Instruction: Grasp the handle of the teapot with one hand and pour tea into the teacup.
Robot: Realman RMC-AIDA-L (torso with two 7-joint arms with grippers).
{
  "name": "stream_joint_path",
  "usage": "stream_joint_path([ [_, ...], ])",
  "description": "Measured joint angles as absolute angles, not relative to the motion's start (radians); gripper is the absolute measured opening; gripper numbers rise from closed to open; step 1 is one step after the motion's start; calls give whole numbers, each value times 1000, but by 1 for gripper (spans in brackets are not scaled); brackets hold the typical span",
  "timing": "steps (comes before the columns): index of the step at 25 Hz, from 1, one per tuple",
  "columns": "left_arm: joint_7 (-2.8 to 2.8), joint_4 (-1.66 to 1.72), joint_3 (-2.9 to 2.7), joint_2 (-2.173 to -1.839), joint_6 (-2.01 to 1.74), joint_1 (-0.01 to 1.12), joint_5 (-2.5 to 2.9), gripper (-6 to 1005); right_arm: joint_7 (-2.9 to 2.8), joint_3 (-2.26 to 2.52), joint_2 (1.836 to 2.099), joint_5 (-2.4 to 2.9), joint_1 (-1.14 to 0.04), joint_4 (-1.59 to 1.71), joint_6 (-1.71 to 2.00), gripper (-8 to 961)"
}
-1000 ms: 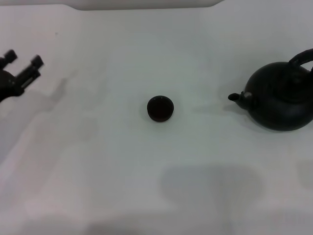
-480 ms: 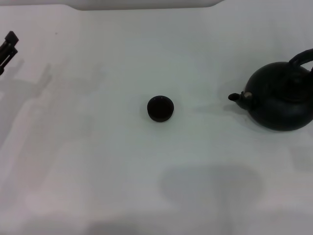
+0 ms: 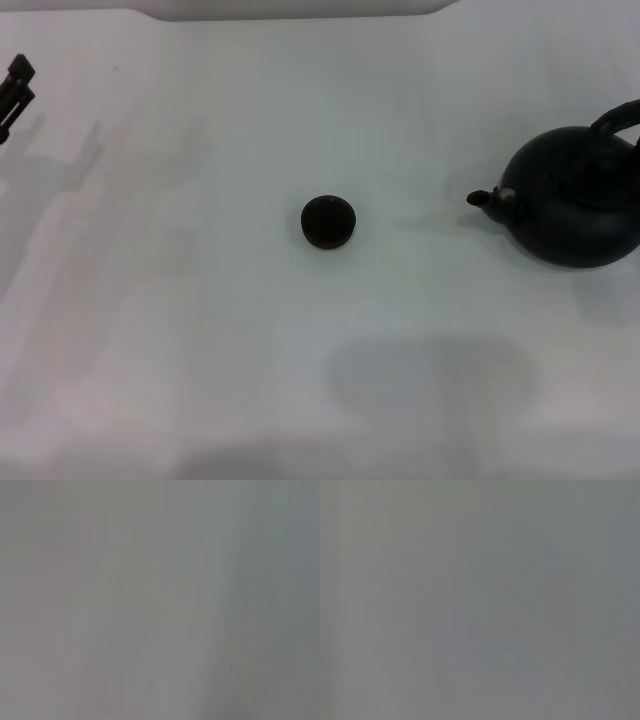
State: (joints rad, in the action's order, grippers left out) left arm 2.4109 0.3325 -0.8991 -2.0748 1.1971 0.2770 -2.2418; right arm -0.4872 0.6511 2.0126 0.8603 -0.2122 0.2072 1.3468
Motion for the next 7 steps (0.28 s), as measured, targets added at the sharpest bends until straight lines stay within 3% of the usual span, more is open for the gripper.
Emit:
stream_joint_path([
  [7, 2438, 299, -892, -2075, 1195, 298, -2295, 789, -482, 650, 2014, 822, -219, 193, 1354, 878],
])
